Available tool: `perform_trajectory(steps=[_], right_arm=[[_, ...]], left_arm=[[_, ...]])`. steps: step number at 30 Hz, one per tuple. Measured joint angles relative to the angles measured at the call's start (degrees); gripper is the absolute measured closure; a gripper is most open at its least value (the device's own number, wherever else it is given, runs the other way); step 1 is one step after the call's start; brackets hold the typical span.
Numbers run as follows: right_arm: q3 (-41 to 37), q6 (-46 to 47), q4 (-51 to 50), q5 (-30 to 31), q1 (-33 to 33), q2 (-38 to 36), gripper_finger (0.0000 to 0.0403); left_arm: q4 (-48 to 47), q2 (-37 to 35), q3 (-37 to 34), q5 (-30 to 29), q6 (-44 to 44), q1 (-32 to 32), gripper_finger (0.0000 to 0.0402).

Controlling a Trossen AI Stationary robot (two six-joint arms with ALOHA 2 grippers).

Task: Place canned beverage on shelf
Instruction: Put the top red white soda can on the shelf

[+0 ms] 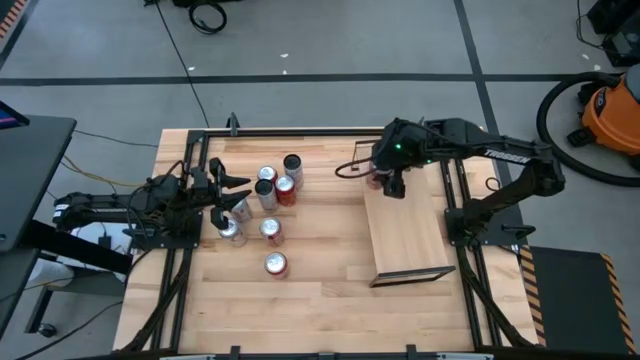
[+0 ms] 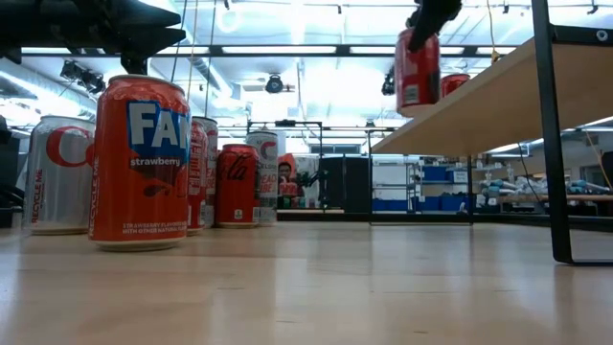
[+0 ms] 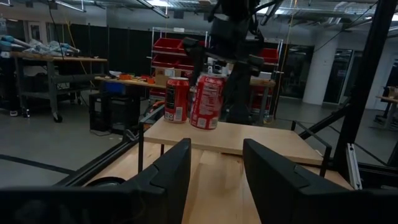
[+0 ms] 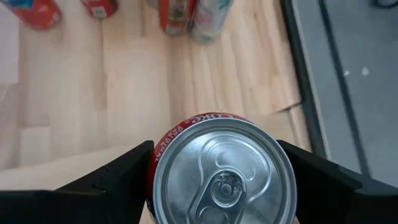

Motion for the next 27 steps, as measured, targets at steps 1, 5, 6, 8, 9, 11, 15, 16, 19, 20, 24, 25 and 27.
perform_trajectory(steps=[1, 5, 6, 8, 9, 11, 15, 16, 19, 20, 24, 25, 27], right_arm=[[0.00, 0.47, -0.83, -0.05, -0.02, -0.12, 0.0084], [-0.02, 2.20, -3.01, 0.06, 0.52, -1.43, 0.0084], [-0.14, 2.47, -3.20, 0.34, 0.74, -2.08, 0.0084], [-1.56, 2.98, -2.89, 0.86, 1.21, -3.93, 0.0084], [-2.54, 3.39, -2.85, 1.06, 1.34, -5.05, 0.0084], [-5.04, 3.84, -2.69, 1.27, 1.34, -7.60, 0.0084], [-9.82, 3.55, -1.46, 1.47, 1.07, -12.82, 0.0084], [-10.77, 3.14, -1.22, 1.46, 0.73, -14.01, 0.0084], [-12.95, 1.55, 0.08, 1.24, -0.67, -17.26, 0.0084], [-13.44, 0.99, 0.53, 0.82, -1.17, -18.05, 0.0084], [-14.84, -0.61, 0.00, -1.99, -3.36, -19.62, 0.0084], [-15.11, -0.86, 0.08, -2.86, -3.99, -19.74, 0.0084], [-15.84, -1.22, 0.22, -4.02, -5.16, -19.82, 0.0084]], left_arm=[[-0.01, 0.00, 0.01, 0.00, 0.00, 0.00, 0.0246], [-0.38, -0.02, 0.00, 0.00, 0.00, 0.00, 0.0246], [-0.48, 0.00, 0.00, -0.02, 0.00, 0.02, 0.0246], [-0.48, 0.00, 0.00, 0.00, 0.00, 0.01, 0.0246], [-0.46, -0.02, 0.00, 0.00, -0.02, 0.00, 0.0246], [-0.44, -0.01, 0.00, -0.01, -0.21, 0.00, 0.0246], [-0.32, 0.00, 0.00, -0.03, -0.35, 0.02, 0.0246], [-0.28, 0.00, 0.00, -0.15, -0.37, 0.00, 0.0246], [0.09, -0.02, 0.00, -1.01, -0.35, 0.02, 0.0246], [0.11, 0.00, 0.00, -1.30, -0.18, 0.02, 0.0246], [0.09, -0.02, 0.00, -2.14, 0.38, 0.01, 0.0246], [0.10, -0.01, 0.00, -2.14, 0.43, 0.01, 0.0246], [0.09, 0.00, 0.00, -2.14, 0.50, 0.00, 0.0246]])
